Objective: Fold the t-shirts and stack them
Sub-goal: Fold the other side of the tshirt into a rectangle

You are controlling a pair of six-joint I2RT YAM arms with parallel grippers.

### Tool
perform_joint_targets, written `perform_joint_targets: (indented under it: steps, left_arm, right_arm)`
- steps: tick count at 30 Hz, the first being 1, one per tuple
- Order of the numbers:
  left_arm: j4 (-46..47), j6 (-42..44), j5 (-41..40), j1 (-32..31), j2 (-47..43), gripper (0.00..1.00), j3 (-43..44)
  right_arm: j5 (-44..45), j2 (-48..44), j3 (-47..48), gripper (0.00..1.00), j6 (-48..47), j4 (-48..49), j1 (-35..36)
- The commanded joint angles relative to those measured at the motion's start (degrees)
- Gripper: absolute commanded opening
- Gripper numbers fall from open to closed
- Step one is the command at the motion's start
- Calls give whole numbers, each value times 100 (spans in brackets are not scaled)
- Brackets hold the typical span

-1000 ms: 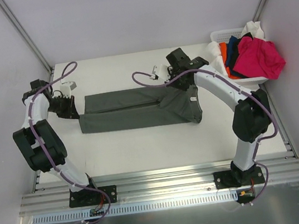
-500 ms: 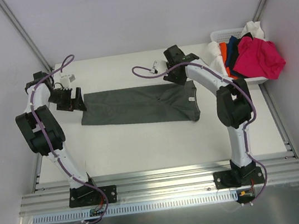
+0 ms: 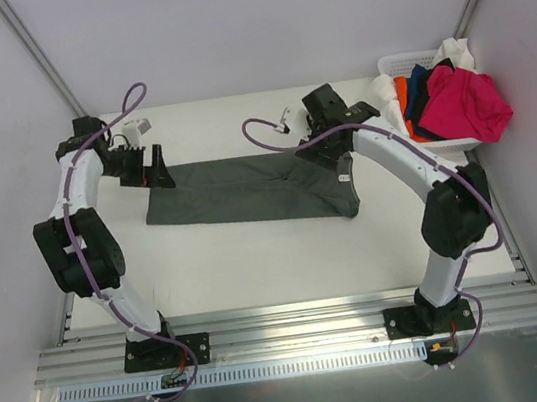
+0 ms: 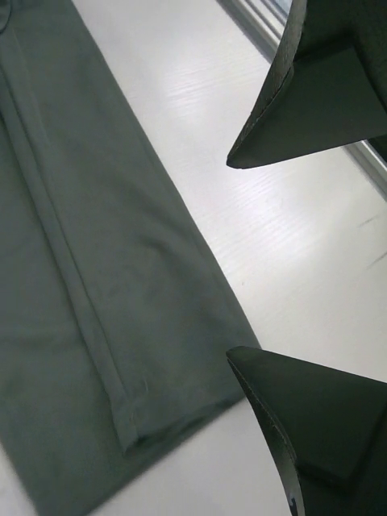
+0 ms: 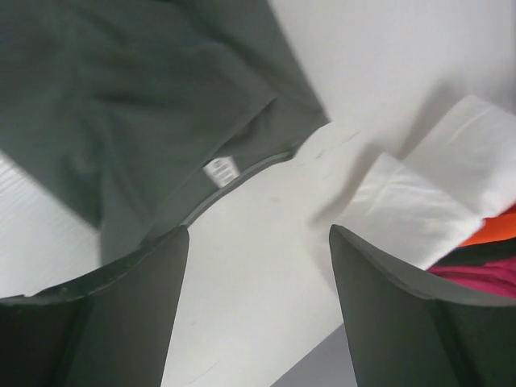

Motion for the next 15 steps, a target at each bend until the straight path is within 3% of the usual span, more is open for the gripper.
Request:
perform_joint_targets:
  steps: [1, 8, 15]
  left_arm:
    - [45, -408, 150, -107, 361, 94, -349]
    - [-68, -1164, 167, -255, 1083, 92, 545]
    - [-332, -910, -142, -871, 1716, 94, 959]
  right_arm:
    - [-1097, -478, -461, 74, 744, -885, 10]
    - [-2715, 452, 425, 73, 1832, -1246, -104]
    - [-3112, 1051, 698, 72, 2441, -912, -174]
